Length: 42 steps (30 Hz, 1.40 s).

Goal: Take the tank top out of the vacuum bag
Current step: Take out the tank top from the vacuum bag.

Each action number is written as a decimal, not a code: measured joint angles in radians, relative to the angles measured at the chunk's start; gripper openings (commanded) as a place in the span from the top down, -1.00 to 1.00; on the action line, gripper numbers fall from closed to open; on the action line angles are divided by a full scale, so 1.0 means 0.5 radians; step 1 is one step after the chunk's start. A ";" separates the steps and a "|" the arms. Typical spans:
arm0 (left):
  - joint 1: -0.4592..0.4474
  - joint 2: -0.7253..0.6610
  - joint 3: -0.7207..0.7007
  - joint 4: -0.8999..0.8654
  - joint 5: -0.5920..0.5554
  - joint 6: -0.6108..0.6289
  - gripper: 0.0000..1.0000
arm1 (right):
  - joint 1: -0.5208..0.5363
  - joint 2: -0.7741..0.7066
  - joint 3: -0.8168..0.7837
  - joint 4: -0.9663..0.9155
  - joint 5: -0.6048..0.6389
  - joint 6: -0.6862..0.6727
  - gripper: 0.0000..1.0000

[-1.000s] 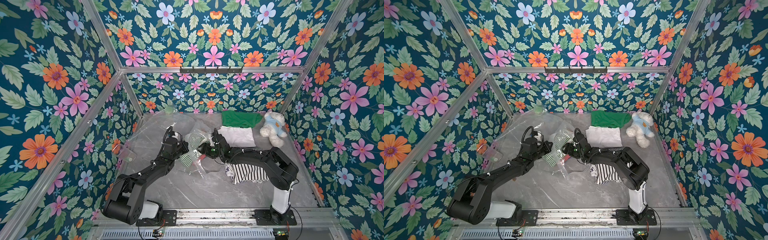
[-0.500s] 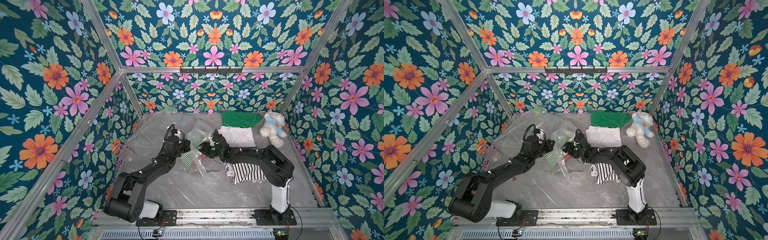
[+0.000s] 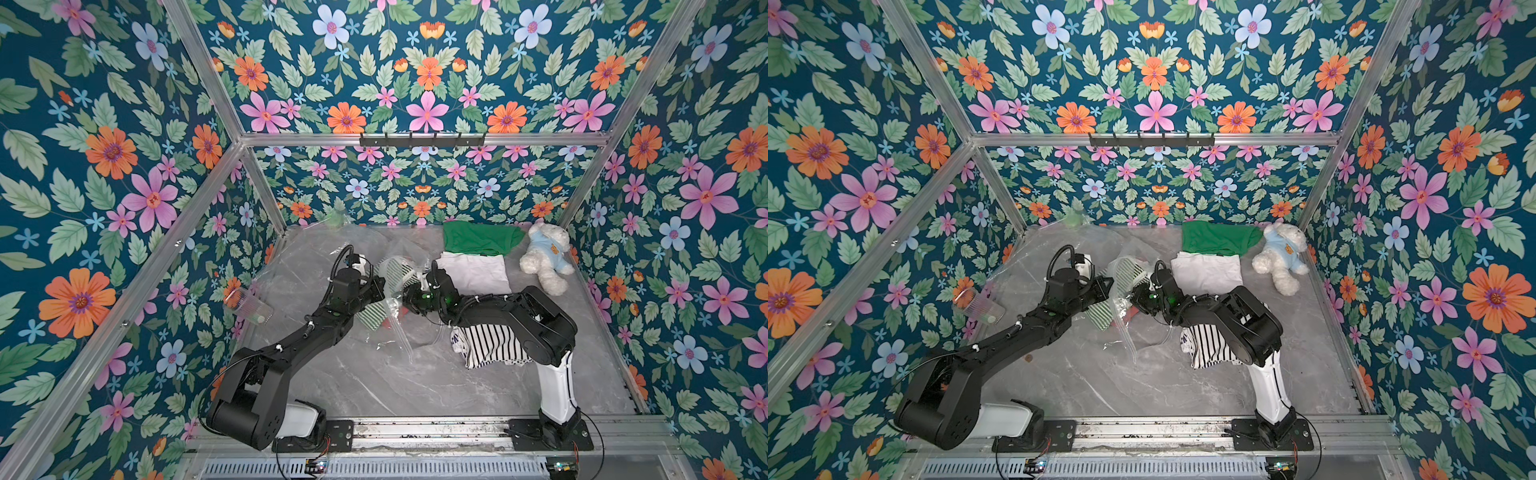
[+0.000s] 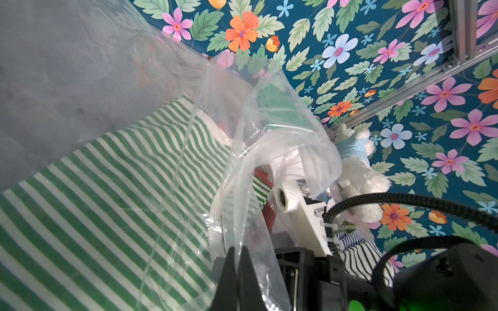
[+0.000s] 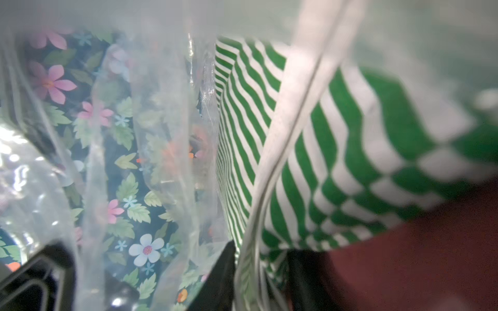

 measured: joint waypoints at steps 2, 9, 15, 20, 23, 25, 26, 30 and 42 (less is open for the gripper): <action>0.000 0.000 -0.004 -0.002 -0.011 0.005 1.00 | 0.000 -0.056 -0.014 -0.045 0.002 -0.037 0.92; 0.002 0.002 -0.008 -0.042 -0.070 0.053 1.00 | 0.000 -0.256 -0.169 -0.117 0.053 -0.175 1.00; 0.006 0.013 -0.007 -0.053 -0.137 0.061 1.00 | 0.012 -0.371 -0.385 -0.096 0.111 -0.180 1.00; 0.011 0.030 -0.007 -0.056 -0.163 0.062 1.00 | 0.032 -0.520 -0.526 -0.090 0.166 -0.182 0.66; 0.011 0.040 -0.006 -0.056 -0.167 0.062 1.00 | 0.032 -0.573 -0.581 -0.090 0.182 -0.191 -0.07; 0.011 0.040 -0.004 -0.057 -0.167 0.062 1.00 | 0.031 -0.636 -0.615 -0.131 0.219 -0.226 -0.31; 0.011 0.040 -0.003 -0.056 -0.167 0.062 1.00 | 0.029 -0.674 -0.625 -0.160 0.236 -0.242 -0.32; 0.011 0.034 -0.008 -0.056 -0.167 0.063 1.00 | -0.031 -0.860 -0.635 -0.290 0.364 -0.334 -0.29; 0.014 0.023 -0.011 -0.056 -0.161 0.101 1.00 | -0.194 -0.823 -0.399 -0.536 0.408 -0.539 -0.35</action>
